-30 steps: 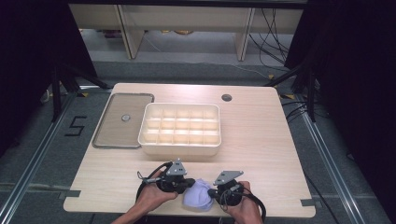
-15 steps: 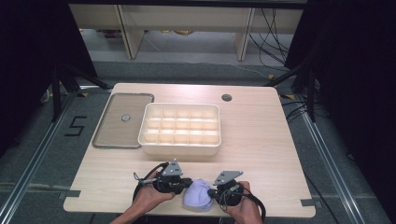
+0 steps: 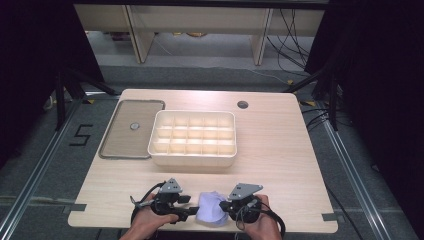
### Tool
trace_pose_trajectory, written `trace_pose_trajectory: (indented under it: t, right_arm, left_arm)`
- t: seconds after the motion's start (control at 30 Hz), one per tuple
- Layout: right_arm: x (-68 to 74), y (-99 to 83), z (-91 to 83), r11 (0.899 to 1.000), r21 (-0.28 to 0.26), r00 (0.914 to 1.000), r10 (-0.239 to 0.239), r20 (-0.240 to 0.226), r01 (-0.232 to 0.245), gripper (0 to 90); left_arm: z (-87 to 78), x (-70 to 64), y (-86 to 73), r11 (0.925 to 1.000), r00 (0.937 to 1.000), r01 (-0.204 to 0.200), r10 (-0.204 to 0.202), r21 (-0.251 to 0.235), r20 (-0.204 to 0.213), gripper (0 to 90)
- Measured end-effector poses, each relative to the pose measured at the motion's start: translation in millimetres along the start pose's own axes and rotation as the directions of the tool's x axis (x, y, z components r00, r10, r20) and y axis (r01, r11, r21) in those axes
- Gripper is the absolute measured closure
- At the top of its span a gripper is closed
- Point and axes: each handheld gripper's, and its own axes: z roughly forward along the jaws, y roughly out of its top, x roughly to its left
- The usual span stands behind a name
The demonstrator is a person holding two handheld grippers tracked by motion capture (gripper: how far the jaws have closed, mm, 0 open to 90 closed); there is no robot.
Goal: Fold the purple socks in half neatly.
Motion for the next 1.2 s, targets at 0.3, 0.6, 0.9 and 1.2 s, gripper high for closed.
trace_pose_trajectory:
  t: [0.3, 0.6, 0.9, 1.2]
  right_arm:
    - [1.6, -0.4, 1.6, 1.0, 0.018, 0.9998, -0.016, -0.012, 0.016, 87.0]
    - [5.0, 0.0, 4.4, 1.0, 0.023, 0.9998, -0.017, -0.011, 0.017, 86.4]
    - [17.7, 5.9, 13.6, 0.999, -0.008, 0.9964, -0.051, -0.067, 0.051, 86.6]
    - [33.1, 8.2, 42.4, 0.991, 0.101, 0.9917, -0.083, -0.099, 0.093, 88.1]
  left_arm:
    - [14.6, -10.3, -3.1, 0.9998, 0.9998, 0.017, -0.017, 0.009, 0.011, 47.9]
    - [20.4, -18.3, -3.8, 0.9989, 0.9988, -0.047, 0.047, -0.002, -0.008, 70.5]
    - [14.4, -15.8, 0.9, 0.996, 0.9967, -0.081, 0.081, -0.036, -0.011, 84.1]
    - [4.2, -14.1, 4.2, 0.9936, 0.9942, -0.106, 0.106, -0.037, -0.02, 83.9]
